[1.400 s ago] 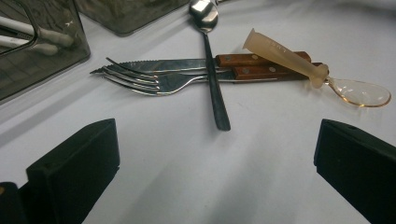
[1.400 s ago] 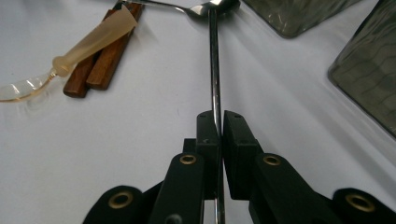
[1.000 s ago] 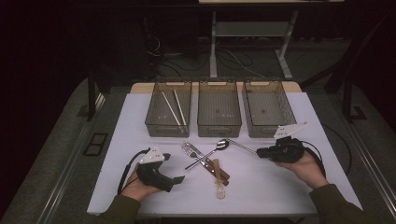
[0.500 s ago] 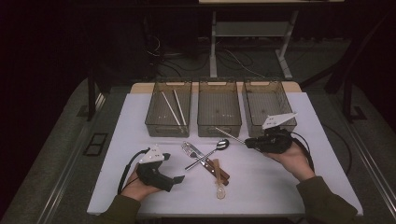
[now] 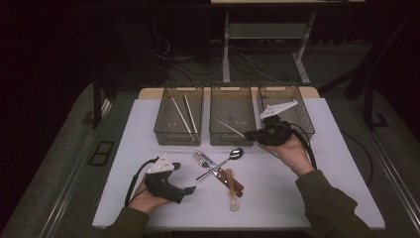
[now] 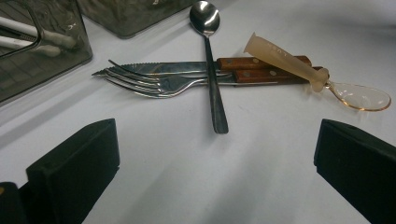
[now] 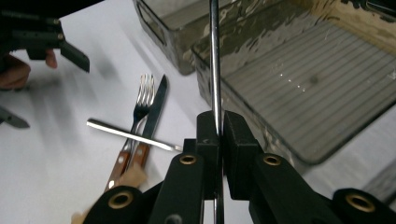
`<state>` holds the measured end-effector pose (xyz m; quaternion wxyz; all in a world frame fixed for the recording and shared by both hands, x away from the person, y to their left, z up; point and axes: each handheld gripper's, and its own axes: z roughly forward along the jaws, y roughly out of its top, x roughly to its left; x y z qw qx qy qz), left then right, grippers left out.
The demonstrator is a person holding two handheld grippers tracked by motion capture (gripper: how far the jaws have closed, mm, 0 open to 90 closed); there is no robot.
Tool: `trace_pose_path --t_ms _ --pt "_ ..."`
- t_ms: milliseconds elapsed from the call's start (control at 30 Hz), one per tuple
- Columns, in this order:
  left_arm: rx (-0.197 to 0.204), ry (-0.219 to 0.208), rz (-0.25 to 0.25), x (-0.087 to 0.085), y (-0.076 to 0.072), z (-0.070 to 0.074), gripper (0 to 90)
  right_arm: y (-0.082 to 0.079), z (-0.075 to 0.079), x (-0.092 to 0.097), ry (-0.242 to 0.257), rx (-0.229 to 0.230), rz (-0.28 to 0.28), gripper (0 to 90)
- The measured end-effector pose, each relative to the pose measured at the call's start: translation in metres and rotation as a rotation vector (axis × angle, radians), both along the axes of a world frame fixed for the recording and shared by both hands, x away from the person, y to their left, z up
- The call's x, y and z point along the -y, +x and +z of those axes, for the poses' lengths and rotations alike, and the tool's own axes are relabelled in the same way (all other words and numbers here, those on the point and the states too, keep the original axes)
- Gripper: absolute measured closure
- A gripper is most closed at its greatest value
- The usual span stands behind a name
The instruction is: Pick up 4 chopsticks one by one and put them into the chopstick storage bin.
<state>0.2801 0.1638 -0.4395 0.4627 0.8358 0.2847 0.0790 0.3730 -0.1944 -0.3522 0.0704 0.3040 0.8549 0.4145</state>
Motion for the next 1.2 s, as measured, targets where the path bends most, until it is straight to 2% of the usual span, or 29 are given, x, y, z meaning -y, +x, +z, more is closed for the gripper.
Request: trace_pose_path --t_ms 233,400,1200 --pt "-0.002 -0.001 -0.003 0.0 0.0 0.0 0.0 0.017 0.013 -0.022 0.001 0.007 -0.016 85.4" --pt "0.003 0.0 -0.004 0.0 0.0 0.001 0.0 0.03 0.017 -0.04 -0.01 0.005 -0.024 85.4" --pt "0.006 -0.012 -0.002 0.0 0.0 0.001 0.0 0.098 0.015 -0.14 -0.09 -0.029 -0.067 85.4"
